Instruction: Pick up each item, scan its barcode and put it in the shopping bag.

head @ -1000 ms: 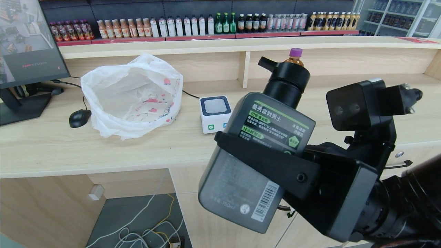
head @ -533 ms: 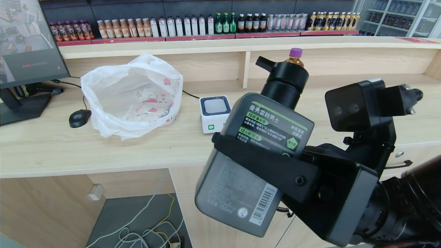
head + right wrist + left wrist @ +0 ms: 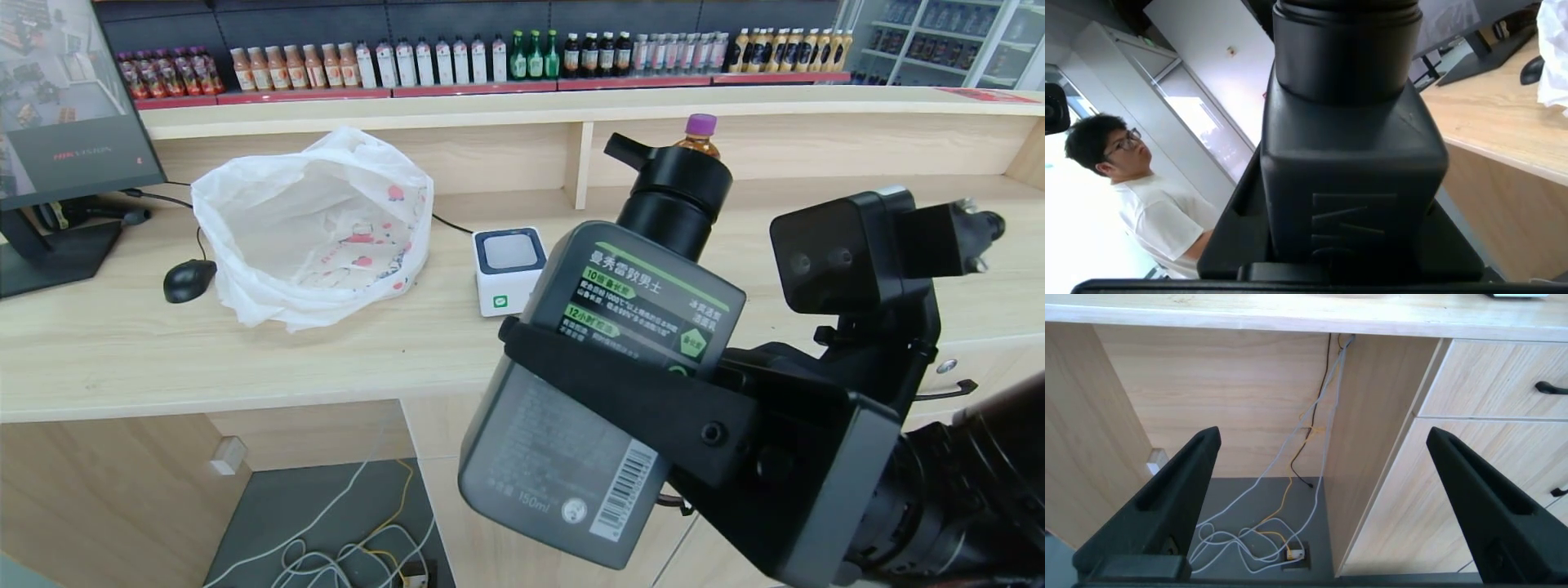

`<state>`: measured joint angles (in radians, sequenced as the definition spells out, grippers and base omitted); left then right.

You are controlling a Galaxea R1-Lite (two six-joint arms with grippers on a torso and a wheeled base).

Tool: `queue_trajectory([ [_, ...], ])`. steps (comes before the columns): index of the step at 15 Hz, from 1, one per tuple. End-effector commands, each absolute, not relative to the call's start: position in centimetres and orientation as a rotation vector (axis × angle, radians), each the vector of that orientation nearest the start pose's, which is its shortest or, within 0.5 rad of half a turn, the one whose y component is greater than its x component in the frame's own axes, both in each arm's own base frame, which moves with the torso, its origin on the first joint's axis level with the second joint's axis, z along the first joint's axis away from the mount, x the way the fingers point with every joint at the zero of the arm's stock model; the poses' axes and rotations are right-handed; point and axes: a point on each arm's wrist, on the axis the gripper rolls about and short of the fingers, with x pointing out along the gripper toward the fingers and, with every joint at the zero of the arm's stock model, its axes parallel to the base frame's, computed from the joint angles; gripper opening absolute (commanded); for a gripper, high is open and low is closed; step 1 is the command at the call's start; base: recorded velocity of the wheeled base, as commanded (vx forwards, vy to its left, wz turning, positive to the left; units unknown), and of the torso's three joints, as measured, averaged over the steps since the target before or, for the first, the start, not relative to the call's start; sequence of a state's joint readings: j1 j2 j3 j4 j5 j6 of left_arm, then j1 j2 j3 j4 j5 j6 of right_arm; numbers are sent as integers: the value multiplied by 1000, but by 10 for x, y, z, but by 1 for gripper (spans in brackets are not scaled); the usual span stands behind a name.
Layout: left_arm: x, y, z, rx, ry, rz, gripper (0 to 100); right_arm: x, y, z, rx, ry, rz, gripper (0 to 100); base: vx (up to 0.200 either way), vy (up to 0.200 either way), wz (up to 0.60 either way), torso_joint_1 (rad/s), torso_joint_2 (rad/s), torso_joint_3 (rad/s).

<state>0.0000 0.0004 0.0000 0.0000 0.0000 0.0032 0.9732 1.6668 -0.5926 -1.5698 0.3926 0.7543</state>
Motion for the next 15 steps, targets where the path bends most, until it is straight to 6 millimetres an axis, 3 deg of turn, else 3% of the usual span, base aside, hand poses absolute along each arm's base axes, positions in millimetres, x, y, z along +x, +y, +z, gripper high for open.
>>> queue_trajectory([
  [1, -23, 0, 75, 3, 0, 0, 100, 143, 225, 228, 769, 17, 1475, 0, 0, 0, 0, 0, 0, 0],
  [7, -23, 0, 75, 3, 0, -2, 100, 142, 209, 199, 548, -30, 1381, 0, 0, 0, 0, 0, 0, 0],
  [10, -23, 0, 75, 3, 0, 0, 100, 149, 196, 184, 427, -64, 1254, 0, 0, 0, 0, 0, 0, 0],
  [12, -23, 0, 75, 3, 0, -2, 100, 150, 192, 182, 409, -78, 1207, 0, 0, 0, 0, 0, 0, 0],
  [14, -23, 0, 75, 3, 0, 0, 100, 156, 184, 178, 391, -110, 996, 0, 0, 0, 0, 0, 0, 0],
  [15, -23, 0, 75, 3, 0, 0, 100, 156, 184, 178, 391, -110, 996, 0, 0, 0, 0, 0, 0, 0],
])
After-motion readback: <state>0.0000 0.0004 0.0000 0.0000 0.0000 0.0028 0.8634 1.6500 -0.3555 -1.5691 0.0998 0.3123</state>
